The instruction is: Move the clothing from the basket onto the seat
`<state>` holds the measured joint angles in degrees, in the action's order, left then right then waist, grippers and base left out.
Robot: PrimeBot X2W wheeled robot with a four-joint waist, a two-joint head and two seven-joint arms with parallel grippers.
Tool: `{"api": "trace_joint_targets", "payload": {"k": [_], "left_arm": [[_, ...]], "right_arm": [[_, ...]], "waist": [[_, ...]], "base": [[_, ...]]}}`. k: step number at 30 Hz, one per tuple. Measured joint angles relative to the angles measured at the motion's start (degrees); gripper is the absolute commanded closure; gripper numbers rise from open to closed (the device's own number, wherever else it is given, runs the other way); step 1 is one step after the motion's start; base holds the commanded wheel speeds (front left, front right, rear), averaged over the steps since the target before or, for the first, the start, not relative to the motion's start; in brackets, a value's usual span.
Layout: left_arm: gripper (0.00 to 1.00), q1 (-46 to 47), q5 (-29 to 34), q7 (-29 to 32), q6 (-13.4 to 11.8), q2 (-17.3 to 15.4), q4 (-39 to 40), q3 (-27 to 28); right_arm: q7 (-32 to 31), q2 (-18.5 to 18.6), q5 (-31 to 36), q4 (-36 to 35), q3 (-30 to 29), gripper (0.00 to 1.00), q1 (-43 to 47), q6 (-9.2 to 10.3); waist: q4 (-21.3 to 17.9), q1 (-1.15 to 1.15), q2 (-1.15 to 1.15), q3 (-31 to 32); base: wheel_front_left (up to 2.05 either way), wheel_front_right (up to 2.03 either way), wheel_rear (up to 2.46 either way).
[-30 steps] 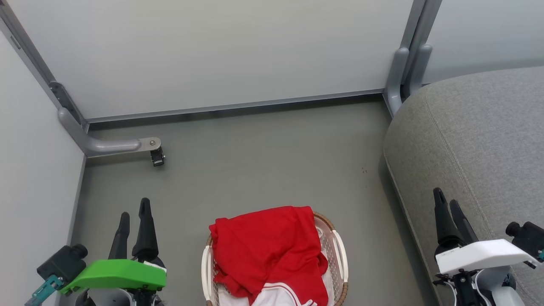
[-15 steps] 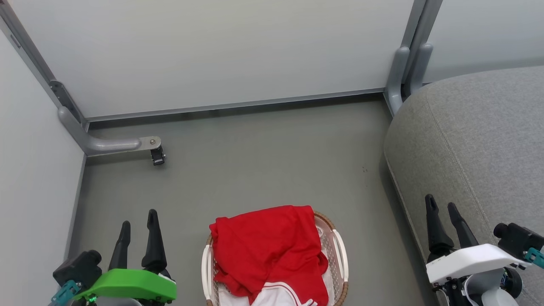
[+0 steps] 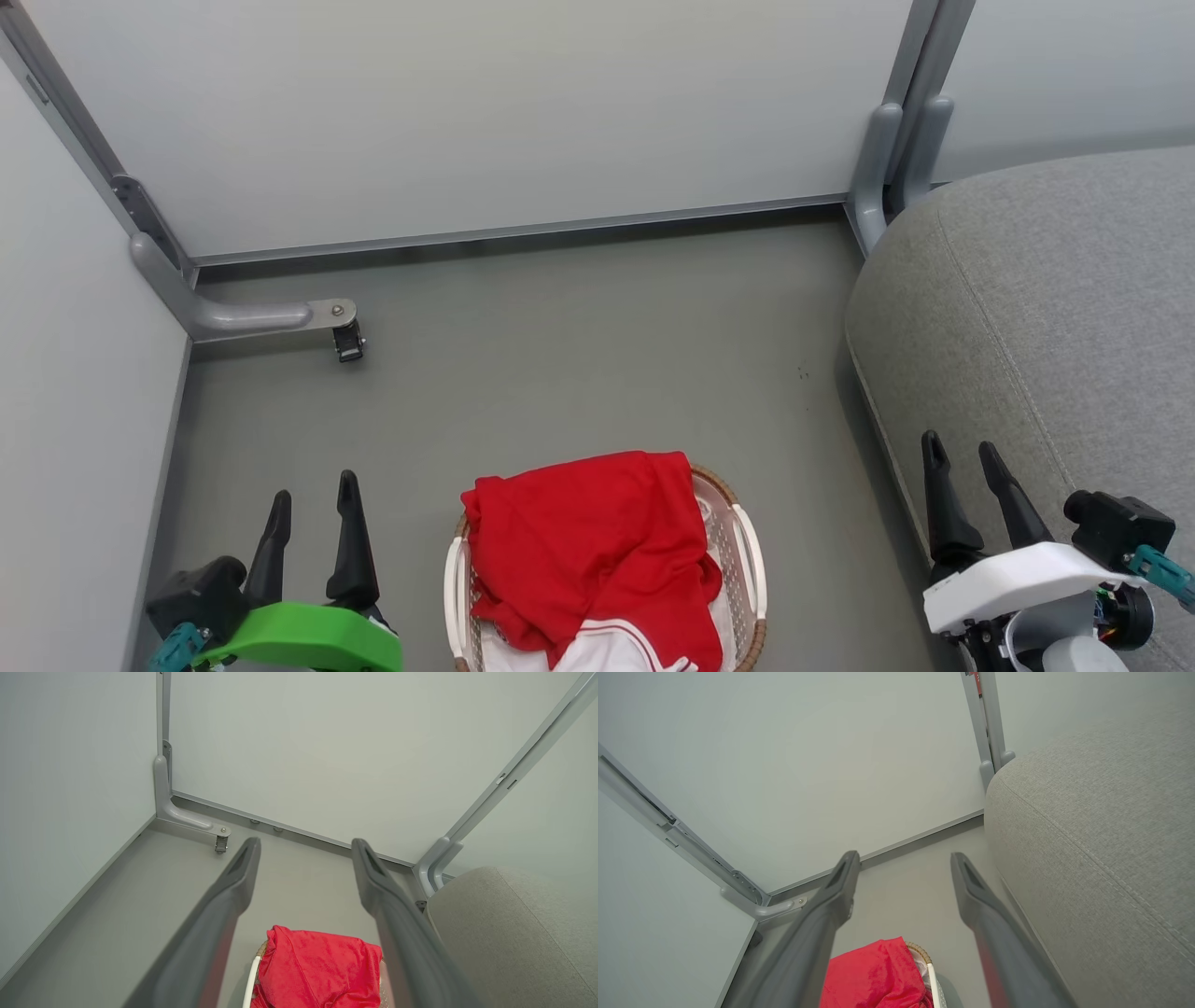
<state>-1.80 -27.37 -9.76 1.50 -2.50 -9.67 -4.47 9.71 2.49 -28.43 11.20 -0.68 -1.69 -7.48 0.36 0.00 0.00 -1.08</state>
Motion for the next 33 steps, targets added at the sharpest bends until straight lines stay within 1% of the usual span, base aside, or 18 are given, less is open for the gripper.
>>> {"api": "trace_joint_targets", "payload": {"k": [13,33], "left_arm": [[0.0,-1.14,5.86,-1.66,-0.16,-0.04,-1.4,-0.9],[0.0,-2.26,13.06,-3.93,-0.94,-0.11,-2.08,-1.65]], "right_arm": [[1.72,0.08,6.57,0.24,0.86,0.0,0.91,0.0],[3.97,0.16,15.94,0.3,1.6,0.0,1.37,0.0]], "waist": [[0.08,0.0,0.0,0.46],[0.3,0.0,0.0,0.62]], "base": [[0.0,0.0,0.0],[0.0,0.0,0.0]]}}
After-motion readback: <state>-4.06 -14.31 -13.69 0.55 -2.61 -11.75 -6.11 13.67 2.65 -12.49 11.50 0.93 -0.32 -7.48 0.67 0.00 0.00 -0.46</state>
